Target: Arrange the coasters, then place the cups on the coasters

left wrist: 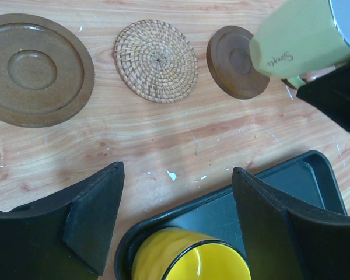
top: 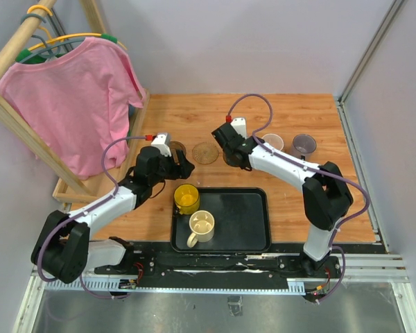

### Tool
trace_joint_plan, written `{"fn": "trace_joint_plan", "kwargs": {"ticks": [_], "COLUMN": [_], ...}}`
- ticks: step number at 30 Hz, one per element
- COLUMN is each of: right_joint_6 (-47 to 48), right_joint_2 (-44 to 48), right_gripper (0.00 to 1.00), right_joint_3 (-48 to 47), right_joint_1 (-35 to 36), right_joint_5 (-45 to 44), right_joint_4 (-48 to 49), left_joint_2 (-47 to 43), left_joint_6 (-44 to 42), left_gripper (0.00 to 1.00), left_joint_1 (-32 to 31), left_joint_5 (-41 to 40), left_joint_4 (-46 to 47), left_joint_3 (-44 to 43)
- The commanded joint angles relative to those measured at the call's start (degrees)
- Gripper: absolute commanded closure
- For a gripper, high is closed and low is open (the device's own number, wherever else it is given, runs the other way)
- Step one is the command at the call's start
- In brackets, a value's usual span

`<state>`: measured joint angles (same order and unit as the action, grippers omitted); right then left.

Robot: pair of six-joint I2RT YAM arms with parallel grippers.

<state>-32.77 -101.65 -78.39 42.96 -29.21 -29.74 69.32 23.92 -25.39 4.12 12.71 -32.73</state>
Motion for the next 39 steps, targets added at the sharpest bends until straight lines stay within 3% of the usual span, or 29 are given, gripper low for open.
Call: {"fn": "trace_joint_plan", "kwargs": {"ticks": [1, 39], "right_joint_6": [1.0, 0.5], "right_joint_2": [-1.7, -6.9], "right_gripper": [0.99, 0.99], "right_joint_3": [-4.1, -3.5], "right_joint_1": [-3.1, -6.6], "right_joint_5": [1.7, 8.5], "right_joint_4": [4.3, 5.0], "left_joint_2": [1.8, 4.7], "left_joint_6": [-1.2, -1.1], "left_gripper": [0.21, 0.21], "left_joint_1": [-0.5, -0.5], "left_joint_5": [-0.3, 0.3], "left_joint_4": [0.0, 0.6], "left_joint_3": [-1.9, -2.4]}}
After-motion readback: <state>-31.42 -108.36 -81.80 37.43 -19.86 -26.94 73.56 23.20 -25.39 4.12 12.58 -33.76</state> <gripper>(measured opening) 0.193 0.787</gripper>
